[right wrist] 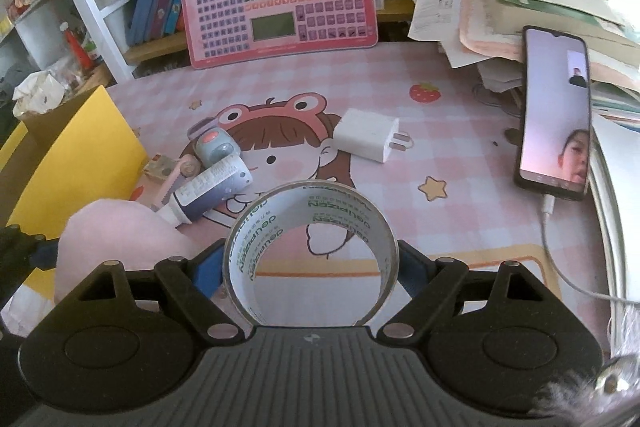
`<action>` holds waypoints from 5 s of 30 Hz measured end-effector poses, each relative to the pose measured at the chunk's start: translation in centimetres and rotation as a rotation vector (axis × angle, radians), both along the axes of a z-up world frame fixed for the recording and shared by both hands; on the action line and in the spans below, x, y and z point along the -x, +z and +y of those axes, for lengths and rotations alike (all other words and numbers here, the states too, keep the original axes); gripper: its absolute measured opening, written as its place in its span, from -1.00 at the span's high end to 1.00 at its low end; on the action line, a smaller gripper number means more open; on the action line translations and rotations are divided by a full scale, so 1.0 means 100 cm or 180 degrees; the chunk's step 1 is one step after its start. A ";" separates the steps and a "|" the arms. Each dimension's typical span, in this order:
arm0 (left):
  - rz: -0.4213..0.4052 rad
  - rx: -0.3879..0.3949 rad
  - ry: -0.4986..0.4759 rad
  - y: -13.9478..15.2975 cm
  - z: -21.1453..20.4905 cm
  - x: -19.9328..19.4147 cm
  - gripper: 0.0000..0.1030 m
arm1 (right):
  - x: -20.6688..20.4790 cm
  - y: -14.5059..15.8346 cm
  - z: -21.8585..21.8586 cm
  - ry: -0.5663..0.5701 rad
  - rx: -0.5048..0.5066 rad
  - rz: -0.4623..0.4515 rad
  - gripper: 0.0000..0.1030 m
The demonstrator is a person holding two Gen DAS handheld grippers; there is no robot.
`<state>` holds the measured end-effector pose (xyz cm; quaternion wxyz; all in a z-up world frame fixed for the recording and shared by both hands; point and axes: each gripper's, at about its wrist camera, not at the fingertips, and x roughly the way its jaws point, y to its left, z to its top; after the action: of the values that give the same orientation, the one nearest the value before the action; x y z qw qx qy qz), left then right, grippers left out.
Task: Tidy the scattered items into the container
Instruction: 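Lift and carry the tape roll and pig with both tools toward the yellow box, then lower the pig and tape roll into the yellow box and open both tools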
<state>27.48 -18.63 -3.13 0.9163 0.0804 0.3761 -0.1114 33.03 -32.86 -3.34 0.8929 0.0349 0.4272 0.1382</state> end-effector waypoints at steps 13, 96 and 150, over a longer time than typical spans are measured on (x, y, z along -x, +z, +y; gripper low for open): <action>-0.0162 0.0198 -0.0170 0.018 0.025 0.050 -0.70 | 0.052 0.017 0.019 -0.0004 0.0054 -0.0049 -0.64; -0.0356 0.0627 0.0761 0.028 0.314 0.247 -0.71 | 0.250 0.021 0.277 0.1003 0.0402 -0.0110 -0.64; -0.0781 0.0249 0.0670 0.075 0.300 0.055 -0.71 | 0.029 0.085 0.298 0.1580 0.0661 -0.0855 -0.64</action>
<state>21.94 11.38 4.40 0.9644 0.0178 0.2631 -0.0187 30.10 -3.02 5.15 0.8791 -0.1807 0.3125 0.3112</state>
